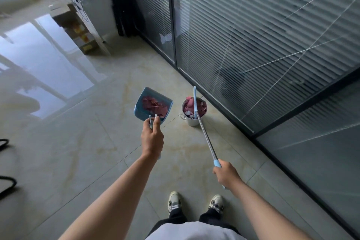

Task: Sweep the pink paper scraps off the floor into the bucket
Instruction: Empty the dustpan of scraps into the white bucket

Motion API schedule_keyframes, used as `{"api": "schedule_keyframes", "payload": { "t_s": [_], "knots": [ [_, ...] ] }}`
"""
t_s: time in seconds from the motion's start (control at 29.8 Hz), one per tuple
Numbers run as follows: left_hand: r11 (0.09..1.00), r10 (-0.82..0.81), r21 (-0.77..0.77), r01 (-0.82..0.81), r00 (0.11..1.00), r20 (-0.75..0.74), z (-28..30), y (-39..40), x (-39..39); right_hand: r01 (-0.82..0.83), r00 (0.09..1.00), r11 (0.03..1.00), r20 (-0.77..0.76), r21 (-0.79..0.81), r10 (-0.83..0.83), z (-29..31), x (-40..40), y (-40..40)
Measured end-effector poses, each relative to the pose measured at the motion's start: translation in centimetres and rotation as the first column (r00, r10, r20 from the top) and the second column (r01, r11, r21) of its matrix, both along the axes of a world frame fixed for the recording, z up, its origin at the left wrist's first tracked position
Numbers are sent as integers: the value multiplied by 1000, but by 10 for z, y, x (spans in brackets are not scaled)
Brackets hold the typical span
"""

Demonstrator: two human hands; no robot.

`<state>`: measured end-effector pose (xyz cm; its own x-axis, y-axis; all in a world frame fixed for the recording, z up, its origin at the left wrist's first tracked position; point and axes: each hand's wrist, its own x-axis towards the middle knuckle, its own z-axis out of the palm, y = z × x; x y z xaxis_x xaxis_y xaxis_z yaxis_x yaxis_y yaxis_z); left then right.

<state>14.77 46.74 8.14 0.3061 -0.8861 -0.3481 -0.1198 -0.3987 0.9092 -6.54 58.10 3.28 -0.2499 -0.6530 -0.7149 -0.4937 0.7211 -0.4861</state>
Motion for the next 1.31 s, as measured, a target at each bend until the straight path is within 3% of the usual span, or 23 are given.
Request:
{"api": "schedule_keyframes", "payload": {
  "t_s": [0.47,0.64,0.8,0.97,1.31],
  "knots": [
    [999,-30,-36,29,999,-35,2,-1,-20,36,998,994,-46,-101,-41,55,-17,47],
    [992,-122,-36,124,991,53,2,9,-28,110,994,990,8,-91,-109,57,-21,60],
    [964,-247,-59,259,956,157,10,24,-41,60,996,995,-65,-84,-66,59,-25,80],
    [892,-424,-19,452,851,308,9,37,-51,52,988,998,-141,-39,-57,57,-33,101],
    [685,-671,194,702,506,542,-15,45,-62,149,976,988,-166,44,-140,40,-44,118]
  ]
}}
